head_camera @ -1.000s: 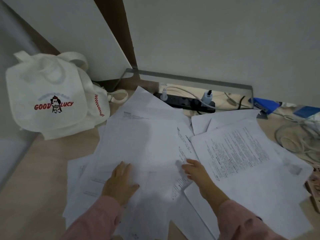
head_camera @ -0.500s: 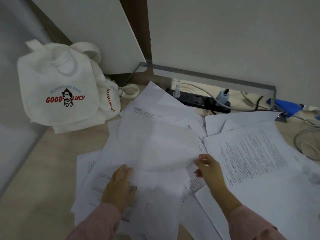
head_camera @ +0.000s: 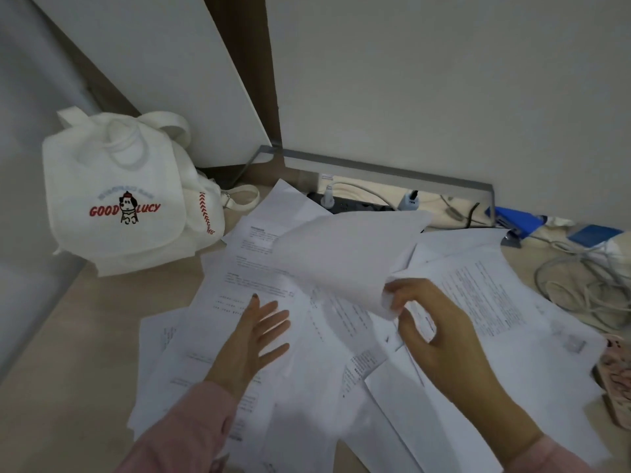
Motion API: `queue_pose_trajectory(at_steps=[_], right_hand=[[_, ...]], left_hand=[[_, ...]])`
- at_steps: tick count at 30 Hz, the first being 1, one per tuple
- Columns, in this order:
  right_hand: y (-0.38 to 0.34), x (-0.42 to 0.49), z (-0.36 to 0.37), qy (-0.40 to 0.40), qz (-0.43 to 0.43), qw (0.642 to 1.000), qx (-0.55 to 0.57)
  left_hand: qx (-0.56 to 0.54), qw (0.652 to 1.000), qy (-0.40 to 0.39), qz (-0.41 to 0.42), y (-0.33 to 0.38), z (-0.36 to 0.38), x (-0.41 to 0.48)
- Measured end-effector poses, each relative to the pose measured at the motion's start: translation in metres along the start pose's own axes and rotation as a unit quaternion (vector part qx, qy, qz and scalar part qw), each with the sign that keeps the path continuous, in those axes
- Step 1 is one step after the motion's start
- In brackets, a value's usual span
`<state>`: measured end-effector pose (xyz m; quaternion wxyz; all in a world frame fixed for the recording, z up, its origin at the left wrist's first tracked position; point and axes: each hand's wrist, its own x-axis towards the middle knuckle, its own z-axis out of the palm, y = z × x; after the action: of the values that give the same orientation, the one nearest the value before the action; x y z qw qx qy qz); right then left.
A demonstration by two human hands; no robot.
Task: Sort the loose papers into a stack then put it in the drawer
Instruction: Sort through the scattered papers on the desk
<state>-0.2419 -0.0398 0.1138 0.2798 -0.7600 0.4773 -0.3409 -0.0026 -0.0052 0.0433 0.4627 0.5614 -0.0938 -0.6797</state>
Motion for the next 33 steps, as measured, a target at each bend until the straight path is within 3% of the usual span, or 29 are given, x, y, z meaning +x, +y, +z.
queue_pose_trajectory(at_steps=[3, 6, 9, 13, 17, 20, 27, 33], right_hand=[[0.016, -0.026, 0.013, -0.060, -0.039, 0.995, -0.073], [0.038, -0.055, 0.026, -0.098, -0.011, 0.992, -0.084], [0.054, -0.078, 0.032, -0.114, 0.020, 0.990, -0.085], [0.067, -0.099, 0.034, -0.111, 0.081, 0.989, -0.049], [0.076, -0.114, 0.035, -0.099, 0.147, 0.984, -0.012], [0.083, -0.124, 0.032, -0.062, 0.215, 0.974, 0.020], [0.112, -0.138, 0.010, -0.019, 0.393, 0.919, 0.021], [0.138, -0.103, 0.008, -0.008, 0.365, 0.924, -0.115]], left_hand=[[-0.089, 0.996, -0.023, -0.016, 0.008, 0.009, -0.007], [-0.109, 0.993, -0.038, -0.024, 0.007, 0.013, -0.013], [-0.073, 0.995, -0.055, -0.030, -0.003, 0.014, -0.012], [0.037, 0.998, 0.020, -0.056, -0.025, 0.011, -0.001], [0.175, 0.981, 0.051, -0.063, -0.047, 0.012, 0.009], [0.257, 0.964, 0.069, -0.022, -0.055, 0.016, 0.012], [0.283, 0.956, 0.075, 0.005, -0.063, 0.013, 0.014], [0.273, 0.959, 0.074, 0.025, -0.065, 0.012, 0.013]])
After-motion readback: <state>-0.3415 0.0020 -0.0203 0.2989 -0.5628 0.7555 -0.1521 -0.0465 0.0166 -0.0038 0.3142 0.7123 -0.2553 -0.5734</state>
